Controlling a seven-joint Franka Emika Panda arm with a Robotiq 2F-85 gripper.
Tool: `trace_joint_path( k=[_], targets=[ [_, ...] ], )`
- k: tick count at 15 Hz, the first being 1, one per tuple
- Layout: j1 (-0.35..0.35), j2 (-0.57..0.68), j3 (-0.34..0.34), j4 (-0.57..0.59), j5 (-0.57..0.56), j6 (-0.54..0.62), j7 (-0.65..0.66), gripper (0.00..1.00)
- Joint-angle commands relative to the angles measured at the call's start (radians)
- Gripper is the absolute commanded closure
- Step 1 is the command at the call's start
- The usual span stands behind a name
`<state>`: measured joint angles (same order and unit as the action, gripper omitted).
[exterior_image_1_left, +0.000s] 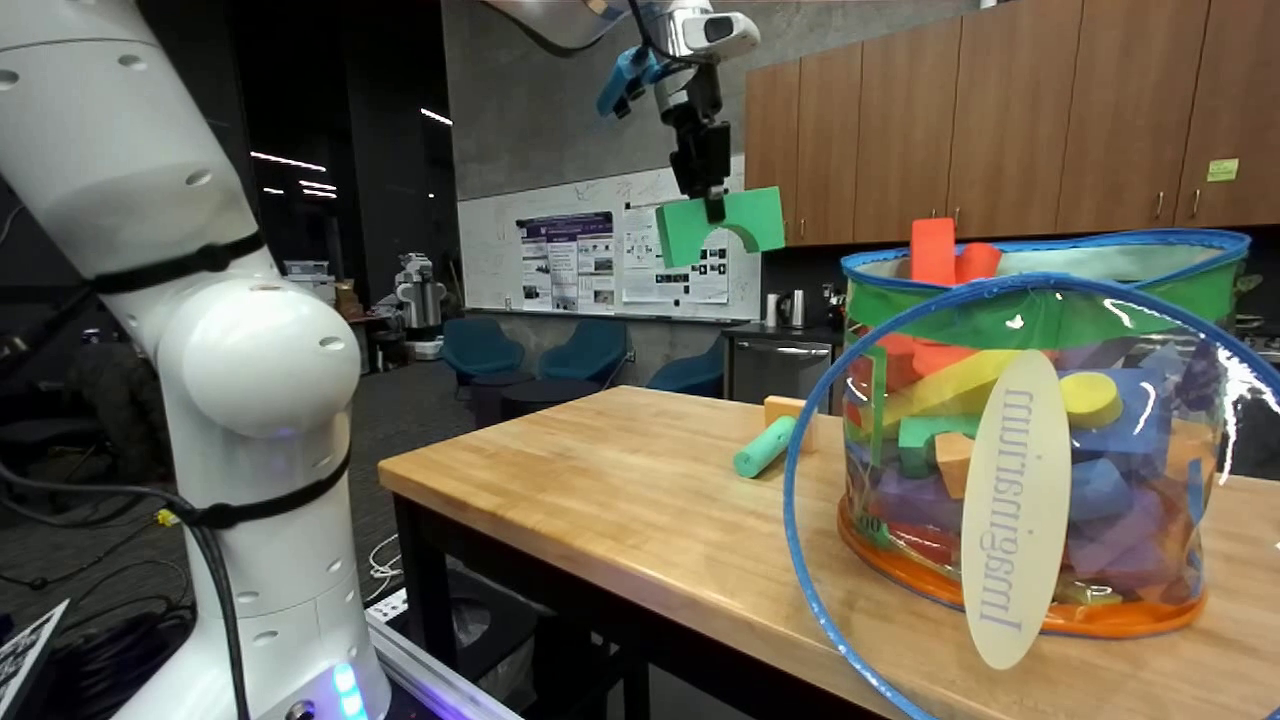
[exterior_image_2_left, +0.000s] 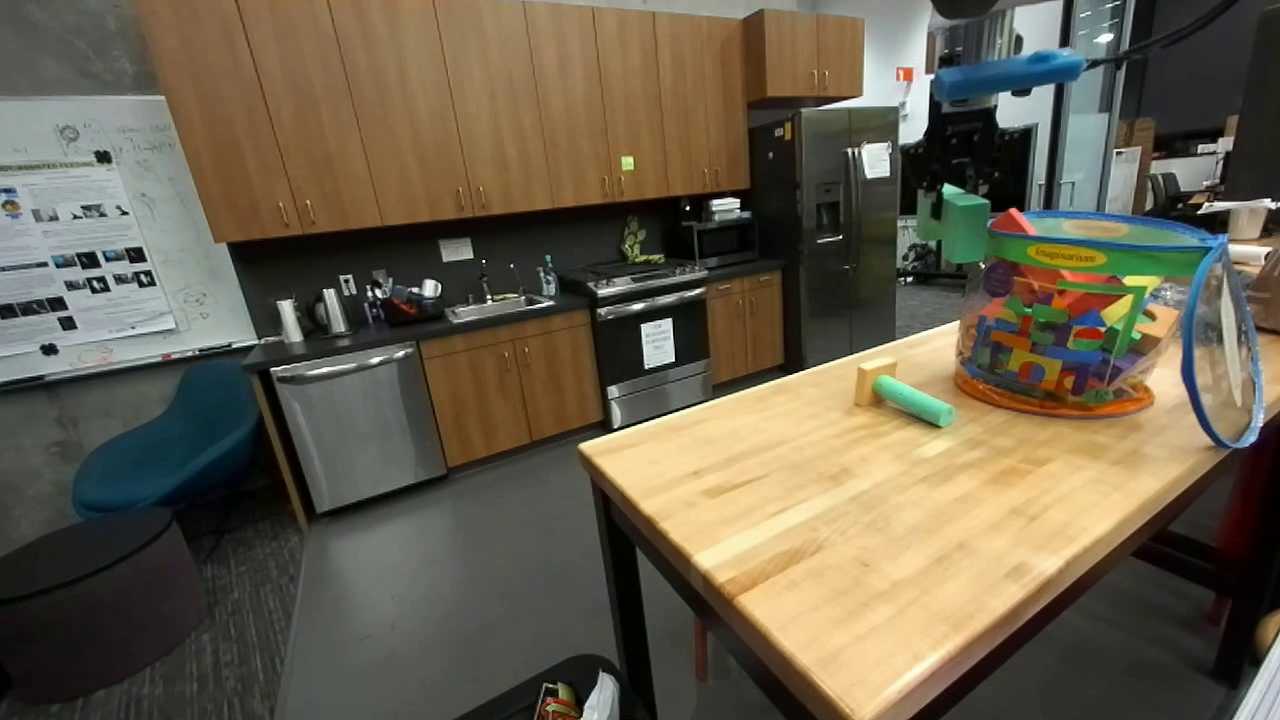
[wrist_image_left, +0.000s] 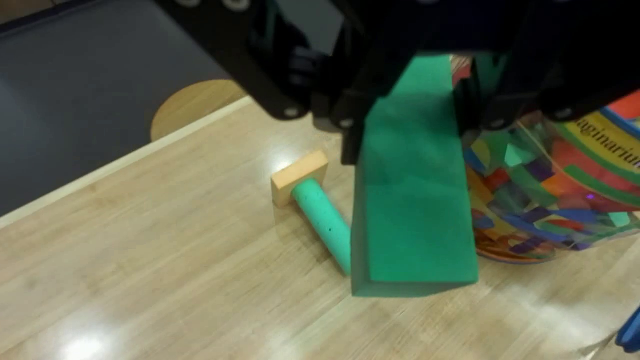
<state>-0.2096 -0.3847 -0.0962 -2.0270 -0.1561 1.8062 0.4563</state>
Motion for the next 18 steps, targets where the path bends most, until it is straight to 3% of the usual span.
trace_joint_path(
  k=[1,18],
  targets=[
    [-0.038,0.057,-0.042,0.115,-0.022,-0.011,-0.049,0.84],
    [-0.157,0.327,-0.293,0.44,0.06,-0.001,-0.153,0.84]
  ],
)
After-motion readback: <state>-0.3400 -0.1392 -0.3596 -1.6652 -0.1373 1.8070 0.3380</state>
